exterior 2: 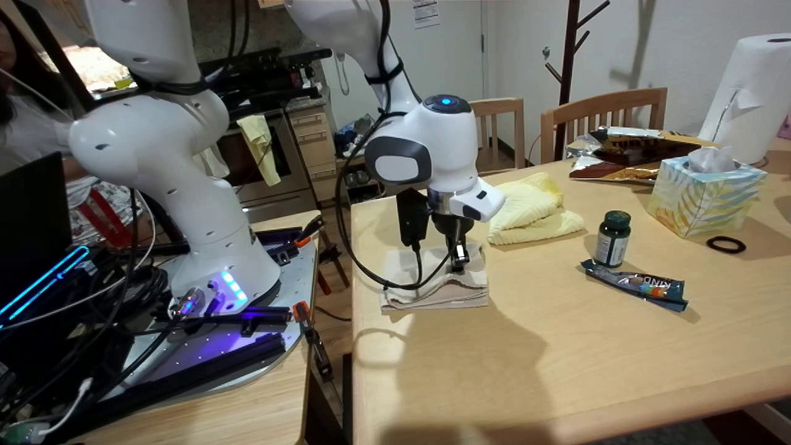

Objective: Take the cloth and wipe the table

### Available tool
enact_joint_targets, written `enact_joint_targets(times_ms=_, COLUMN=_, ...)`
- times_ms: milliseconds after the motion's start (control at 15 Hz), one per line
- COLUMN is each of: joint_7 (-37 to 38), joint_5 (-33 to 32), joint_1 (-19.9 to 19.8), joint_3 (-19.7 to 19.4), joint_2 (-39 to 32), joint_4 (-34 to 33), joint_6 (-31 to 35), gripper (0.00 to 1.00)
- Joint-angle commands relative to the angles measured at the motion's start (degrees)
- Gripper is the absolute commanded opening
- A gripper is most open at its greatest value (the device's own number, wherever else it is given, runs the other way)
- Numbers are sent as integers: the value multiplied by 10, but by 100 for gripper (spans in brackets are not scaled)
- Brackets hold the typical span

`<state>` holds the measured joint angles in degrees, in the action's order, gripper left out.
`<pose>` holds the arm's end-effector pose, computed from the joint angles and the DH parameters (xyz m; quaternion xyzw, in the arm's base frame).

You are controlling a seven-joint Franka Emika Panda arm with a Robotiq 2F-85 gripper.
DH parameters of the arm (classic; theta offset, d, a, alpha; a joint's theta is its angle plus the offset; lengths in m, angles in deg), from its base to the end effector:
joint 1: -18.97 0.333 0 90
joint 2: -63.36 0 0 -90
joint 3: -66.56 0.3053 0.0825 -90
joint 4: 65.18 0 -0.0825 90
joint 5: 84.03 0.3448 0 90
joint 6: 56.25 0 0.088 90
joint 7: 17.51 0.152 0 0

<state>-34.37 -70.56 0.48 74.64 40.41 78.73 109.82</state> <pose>0.4311 -0.0834 0.1127 -0.9965 0.0633 -0.0053 0.0552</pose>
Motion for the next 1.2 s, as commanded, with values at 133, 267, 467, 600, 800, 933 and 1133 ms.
enact_joint_targets(times_ms=133, joint_7=16, joint_5=-3, joint_1=-29, joint_3=-60, joint_2=-36, joint_4=23, joint_6=-20, gripper=1)
enact_joint_targets(times_ms=267, joint_7=7, joint_5=-5, joint_1=-42, joint_3=-84, joint_2=-35, joint_4=10, joint_6=-43, gripper=1)
enact_joint_targets(times_ms=467, joint_7=-4, joint_5=2, joint_1=-59, joint_3=-109, joint_2=-46, joint_4=-14, joint_6=-80, gripper=1)
enact_joint_targets(times_ms=600, joint_7=-28, joint_5=17, joint_1=-80, joint_3=-107, joint_2=-52, joint_4=-30, joint_6=-99, gripper=1)
enact_joint_targets(times_ms=800, joint_7=-65, joint_5=42, joint_1=-100, joint_3=-96, joint_2=-63, joint_4=-50, joint_6=-114, gripper=1)
enact_joint_targets(times_ms=933, joint_7=-92, joint_5=60, joint_1=-106, joint_3=-87, joint_2=-70, joint_4=-62, joint_6=-127, gripper=1)
enact_joint_targets(times_ms=1133, joint_7=-132, joint_5=84, joint_1=-113, joint_3=-76, joint_2=-73, joint_4=-73, joint_6=-141, gripper=1)
